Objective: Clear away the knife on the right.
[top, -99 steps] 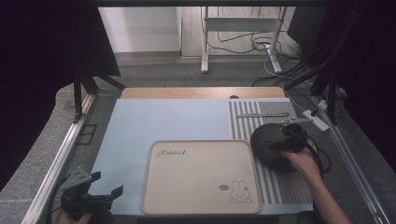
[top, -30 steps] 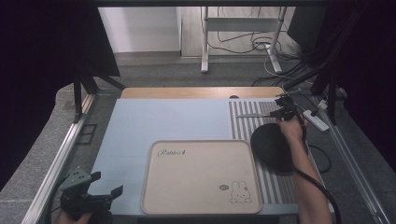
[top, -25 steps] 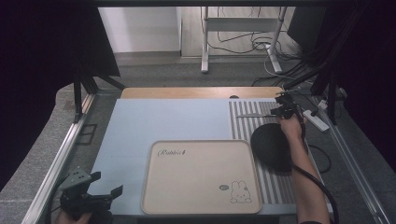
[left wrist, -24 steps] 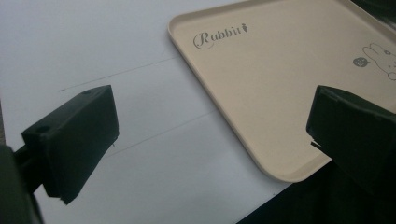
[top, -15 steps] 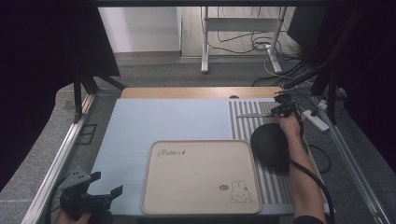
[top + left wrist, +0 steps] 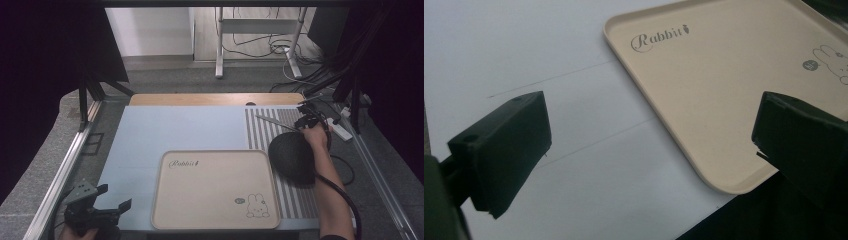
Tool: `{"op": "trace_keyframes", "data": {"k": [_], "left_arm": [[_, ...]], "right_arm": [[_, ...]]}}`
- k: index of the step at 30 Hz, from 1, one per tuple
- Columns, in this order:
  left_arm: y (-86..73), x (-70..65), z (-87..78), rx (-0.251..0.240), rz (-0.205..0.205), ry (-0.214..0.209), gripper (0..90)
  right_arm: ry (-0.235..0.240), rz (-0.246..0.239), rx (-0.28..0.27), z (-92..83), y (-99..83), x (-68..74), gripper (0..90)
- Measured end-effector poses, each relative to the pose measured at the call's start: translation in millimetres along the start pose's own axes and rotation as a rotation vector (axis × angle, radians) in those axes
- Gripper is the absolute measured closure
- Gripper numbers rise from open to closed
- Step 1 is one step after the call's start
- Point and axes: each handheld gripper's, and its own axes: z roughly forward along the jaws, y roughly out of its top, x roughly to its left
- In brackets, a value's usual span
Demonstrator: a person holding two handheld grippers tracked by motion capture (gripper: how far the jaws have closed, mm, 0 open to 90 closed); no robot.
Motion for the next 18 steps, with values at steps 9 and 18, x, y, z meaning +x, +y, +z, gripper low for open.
{"op": "trace_keyframes", "data": {"k": [9,18], "left_arm": [[1.1,-0.7,1.2,0.006,0.009,0.002,2.7],[1.1,-1.0,1.2,0.005,0.011,0.004,2.8]], "right_arm": [[0.090,-0.043,0.061,-7.9,-8.5,-2.6,89.7],[0.109,-0.044,0.078,-9.0,-7.6,-3.3,89.6]]}}
